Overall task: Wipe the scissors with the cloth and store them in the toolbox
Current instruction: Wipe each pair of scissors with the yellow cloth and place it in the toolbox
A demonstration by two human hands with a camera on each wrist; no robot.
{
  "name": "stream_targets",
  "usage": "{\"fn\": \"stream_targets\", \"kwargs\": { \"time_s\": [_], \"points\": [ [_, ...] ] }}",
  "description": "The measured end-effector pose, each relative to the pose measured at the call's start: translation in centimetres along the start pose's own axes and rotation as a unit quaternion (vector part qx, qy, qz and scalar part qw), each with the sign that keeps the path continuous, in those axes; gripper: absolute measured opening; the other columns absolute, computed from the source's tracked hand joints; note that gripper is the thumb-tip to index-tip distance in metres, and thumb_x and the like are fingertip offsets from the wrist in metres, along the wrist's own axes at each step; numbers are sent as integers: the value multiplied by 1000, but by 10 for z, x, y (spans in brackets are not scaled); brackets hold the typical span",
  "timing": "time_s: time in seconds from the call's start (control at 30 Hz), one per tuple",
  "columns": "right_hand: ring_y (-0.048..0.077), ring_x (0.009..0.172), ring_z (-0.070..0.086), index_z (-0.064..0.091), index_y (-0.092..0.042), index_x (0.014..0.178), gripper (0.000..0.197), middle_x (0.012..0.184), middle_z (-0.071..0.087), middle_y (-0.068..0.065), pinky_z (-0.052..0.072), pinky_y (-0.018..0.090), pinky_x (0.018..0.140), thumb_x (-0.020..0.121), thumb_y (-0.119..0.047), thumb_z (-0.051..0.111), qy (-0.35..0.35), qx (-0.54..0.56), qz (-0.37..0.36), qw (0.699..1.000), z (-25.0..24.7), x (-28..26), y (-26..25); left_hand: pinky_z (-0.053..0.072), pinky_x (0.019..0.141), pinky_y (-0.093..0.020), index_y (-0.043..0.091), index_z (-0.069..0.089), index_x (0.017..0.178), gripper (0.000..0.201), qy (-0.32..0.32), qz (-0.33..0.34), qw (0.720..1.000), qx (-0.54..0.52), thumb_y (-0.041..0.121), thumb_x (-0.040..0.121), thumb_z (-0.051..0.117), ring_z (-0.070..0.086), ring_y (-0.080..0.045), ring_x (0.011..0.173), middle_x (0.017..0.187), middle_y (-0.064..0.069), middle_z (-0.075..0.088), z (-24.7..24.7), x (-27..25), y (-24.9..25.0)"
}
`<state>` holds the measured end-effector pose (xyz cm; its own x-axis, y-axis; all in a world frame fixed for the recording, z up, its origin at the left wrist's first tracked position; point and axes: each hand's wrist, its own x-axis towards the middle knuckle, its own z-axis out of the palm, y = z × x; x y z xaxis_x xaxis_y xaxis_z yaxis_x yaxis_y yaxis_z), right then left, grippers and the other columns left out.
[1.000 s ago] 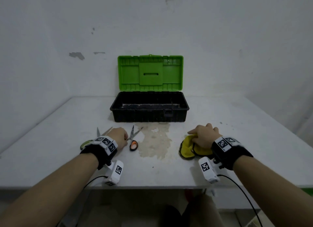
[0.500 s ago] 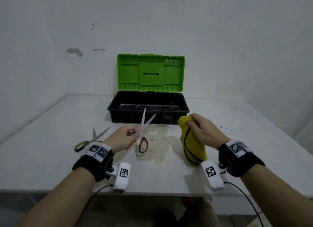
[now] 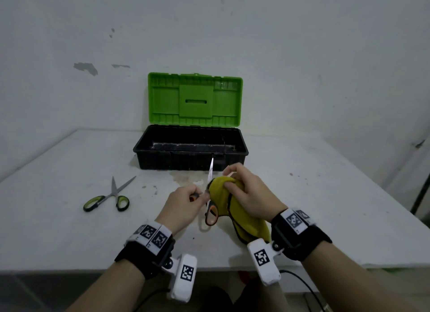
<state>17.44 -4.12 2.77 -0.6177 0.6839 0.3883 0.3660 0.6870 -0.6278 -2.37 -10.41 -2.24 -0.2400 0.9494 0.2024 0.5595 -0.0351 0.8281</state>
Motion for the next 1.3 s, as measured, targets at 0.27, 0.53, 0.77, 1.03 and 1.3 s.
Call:
{"fn": "stream_targets", "kwargs": {
  "time_s": [0.27,0.53,0.77,1.03,1.3],
  "points": [
    [14,80,55,72,-22,99,16,107,53,-2,52,32,72,92,-31,61,144,-169,-50,974,19,-2,13,42,57,-24,21,68,72,28,-8,2,999,-49,41,90,67,51,-5,54,60,3,59,18,-12,17],
    [6,95,54,69,-20,115,32,109,57,0,44,11,85,88,-39,67,196,-107,-12,975,24,-14,16,39,57,-23,19,68,76,26,8,16,998,-66,39,93,64,49,-6,55,60,7,57,28,-11,32],
    [5,87,59,71,-17,112,22,97,65,-2,49,16,79,91,-22,67,195,-41,-22,980,29,-16,22,41,57,-25,19,65,73,29,27,21,998,-56,41,92,64,52,-11,60,63,1,60,32,-13,32],
    [14,78,58,73,-9,105,16,93,63,5,45,14,73,93,-7,62,179,-128,-93,971,19,-12,31,39,57,-23,19,64,71,30,19,51,998,-18,43,90,68,51,-11,59,65,-3,60,22,-14,27],
    [12,83,61,72,-11,105,16,91,68,3,43,8,78,94,-14,62,232,-106,-27,967,-11,-5,31,36,54,-14,17,65,72,31,10,35,999,-29,41,90,69,47,-3,55,61,7,54,23,-11,20]
  ]
}}
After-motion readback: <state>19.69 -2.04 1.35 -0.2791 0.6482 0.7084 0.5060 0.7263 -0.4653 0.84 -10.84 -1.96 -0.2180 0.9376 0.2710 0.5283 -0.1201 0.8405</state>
